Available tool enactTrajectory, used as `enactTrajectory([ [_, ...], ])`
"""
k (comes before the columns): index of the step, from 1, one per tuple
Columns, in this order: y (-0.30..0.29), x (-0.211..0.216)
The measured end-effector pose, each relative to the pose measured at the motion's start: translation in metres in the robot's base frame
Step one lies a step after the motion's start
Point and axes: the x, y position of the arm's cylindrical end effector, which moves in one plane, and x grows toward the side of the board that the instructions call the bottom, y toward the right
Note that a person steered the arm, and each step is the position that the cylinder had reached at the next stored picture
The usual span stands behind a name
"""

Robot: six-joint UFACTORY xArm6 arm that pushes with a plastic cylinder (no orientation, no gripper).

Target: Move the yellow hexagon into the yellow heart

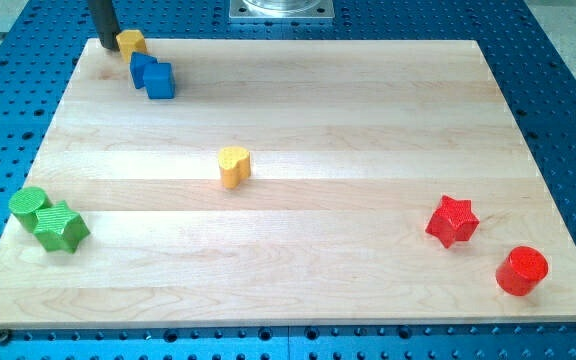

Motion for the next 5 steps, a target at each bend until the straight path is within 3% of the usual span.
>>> enactTrajectory([
  [2,0.113,0.025],
  [3,0.128,0.055],
  [4,0.112,0.004],
  [5,0.055,0.042],
])
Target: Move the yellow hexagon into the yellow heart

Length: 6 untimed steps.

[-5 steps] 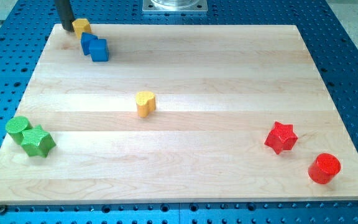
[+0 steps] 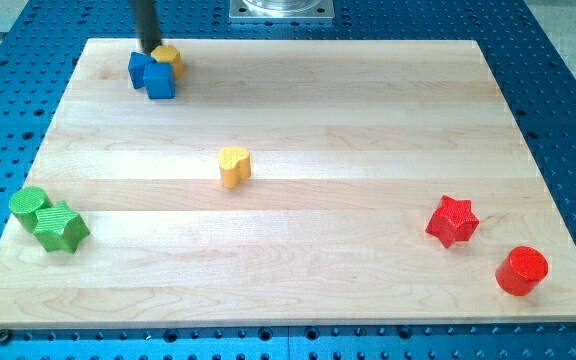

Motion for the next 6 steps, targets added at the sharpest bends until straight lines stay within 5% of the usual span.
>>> enactTrajectory([
  [2,0.126,0.054],
  [3,0.13,0.101],
  [4,0.158,0.07],
  [6,0.148,0.158],
])
